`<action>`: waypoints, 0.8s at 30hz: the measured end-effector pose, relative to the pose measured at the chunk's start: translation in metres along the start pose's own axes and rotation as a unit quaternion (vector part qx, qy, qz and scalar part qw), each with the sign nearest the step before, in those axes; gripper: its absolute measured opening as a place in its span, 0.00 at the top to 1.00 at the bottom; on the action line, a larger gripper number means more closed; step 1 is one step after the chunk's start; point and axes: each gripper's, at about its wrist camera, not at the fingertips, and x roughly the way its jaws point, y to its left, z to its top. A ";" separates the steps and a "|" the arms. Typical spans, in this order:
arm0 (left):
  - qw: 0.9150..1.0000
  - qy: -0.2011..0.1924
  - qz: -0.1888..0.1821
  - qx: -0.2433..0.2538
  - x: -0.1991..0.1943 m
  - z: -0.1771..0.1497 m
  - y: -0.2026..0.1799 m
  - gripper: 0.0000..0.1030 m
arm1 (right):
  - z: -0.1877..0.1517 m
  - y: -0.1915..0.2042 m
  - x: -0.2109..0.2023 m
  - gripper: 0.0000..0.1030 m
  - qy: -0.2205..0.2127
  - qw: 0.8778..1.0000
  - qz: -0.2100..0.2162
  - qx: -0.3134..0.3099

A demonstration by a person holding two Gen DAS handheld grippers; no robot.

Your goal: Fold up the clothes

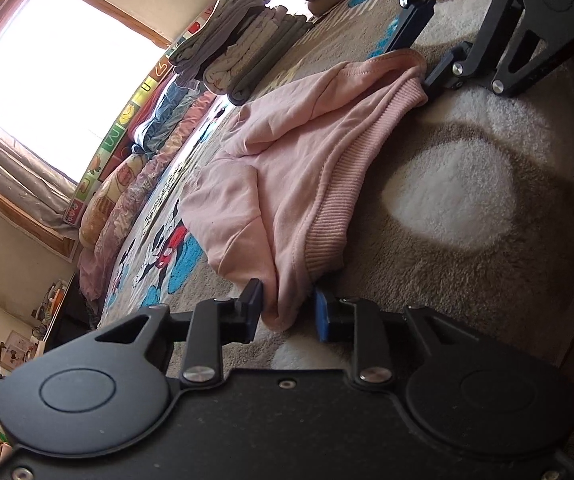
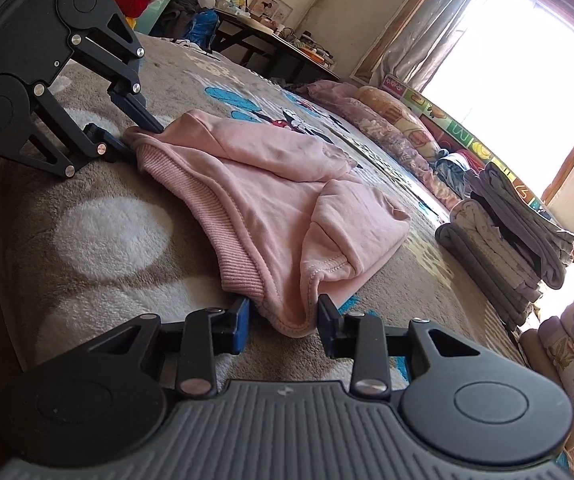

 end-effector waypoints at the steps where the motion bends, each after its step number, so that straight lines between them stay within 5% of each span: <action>1: 1.000 -0.003 0.009 0.005 -0.001 -0.001 -0.001 0.63 | 0.000 0.002 -0.001 0.63 -0.001 1.000 -0.006 -0.007; 4: 1.000 -0.007 0.028 0.007 -0.002 -0.005 0.000 0.54 | 0.000 0.007 -0.003 0.60 -0.005 0.999 -0.022 -0.024; 10: 0.999 0.001 0.025 -0.022 0.006 -0.005 0.004 0.57 | -0.003 0.002 0.002 0.56 -0.010 1.000 -0.022 -0.009; 19: 0.998 0.004 0.011 -0.062 0.016 0.000 0.004 0.89 | -0.002 -0.001 0.011 0.77 -0.014 1.000 -0.004 0.023; 24: 0.998 0.005 0.005 -0.069 0.004 0.000 0.005 0.92 | 0.001 -0.005 0.008 0.82 -0.017 0.999 0.002 0.049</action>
